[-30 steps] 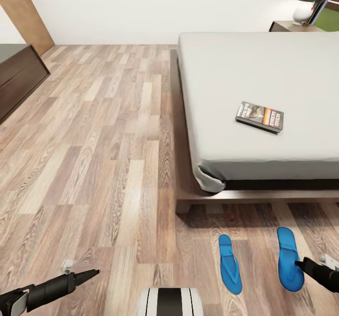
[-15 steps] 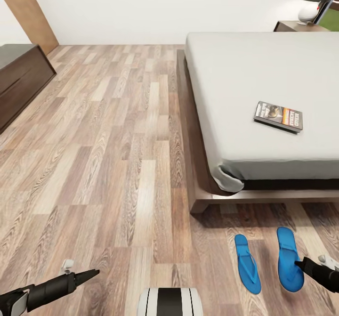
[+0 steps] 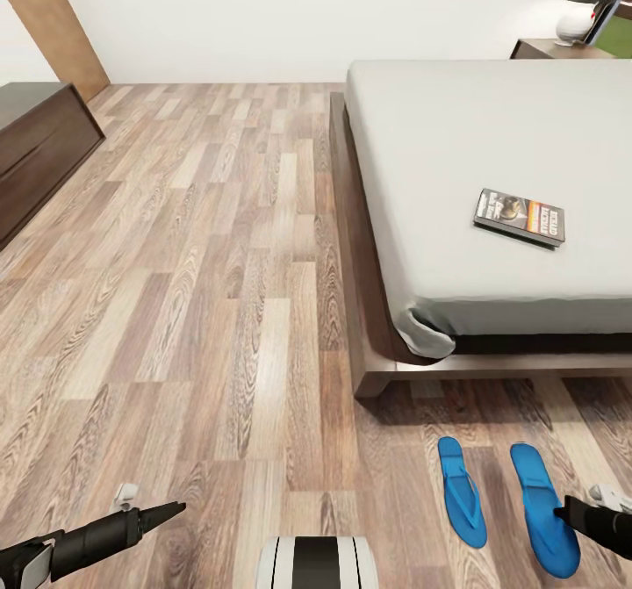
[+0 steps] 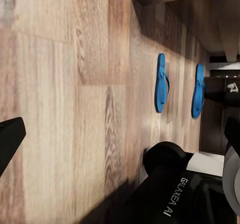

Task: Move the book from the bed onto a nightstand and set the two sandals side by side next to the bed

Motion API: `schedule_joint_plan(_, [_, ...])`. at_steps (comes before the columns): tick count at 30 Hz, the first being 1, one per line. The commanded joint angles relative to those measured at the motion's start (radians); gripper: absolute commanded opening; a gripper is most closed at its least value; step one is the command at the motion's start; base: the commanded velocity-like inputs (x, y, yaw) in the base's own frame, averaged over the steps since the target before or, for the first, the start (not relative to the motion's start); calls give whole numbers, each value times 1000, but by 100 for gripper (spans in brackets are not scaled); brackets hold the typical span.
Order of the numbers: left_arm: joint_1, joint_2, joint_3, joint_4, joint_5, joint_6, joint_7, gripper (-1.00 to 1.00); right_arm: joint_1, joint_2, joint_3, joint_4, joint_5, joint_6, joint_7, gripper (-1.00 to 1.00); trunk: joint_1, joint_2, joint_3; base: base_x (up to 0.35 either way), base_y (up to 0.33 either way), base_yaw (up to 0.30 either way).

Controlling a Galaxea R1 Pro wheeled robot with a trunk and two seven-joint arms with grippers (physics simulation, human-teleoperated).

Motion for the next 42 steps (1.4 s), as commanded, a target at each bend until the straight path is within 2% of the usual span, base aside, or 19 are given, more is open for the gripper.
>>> schedule_joint_plan(1, [0,0,-8,0,8,5,-3,100,-1,0,-4,-2,2,14,2,-100,0,0,-1,0,0,0])
schedule_joint_plan(6, [0,-1,-9,0,8,5,-3,100,-1,0,-4,-5,20,21,4,-100,0,0,-1,0,0,0])
schedule_joint_plan(14, [0,-1,-9,0,8,5,-3,100,-1,0,-3,-5,22,21,3,-100,0,0,-1,174,0,0])
schedule_joint_plan(27, [0,-1,-8,0,9,6,-4,100,-1,1,-2,-5,22,20,2,-100,0,0,-1,13,0,0])
schedule_joint_plan(42, [0,-3,-10,-2,8,7,-3,100,-1,1,-1,-7,22,20,3,-100,7,-4,-59,0,0,0])
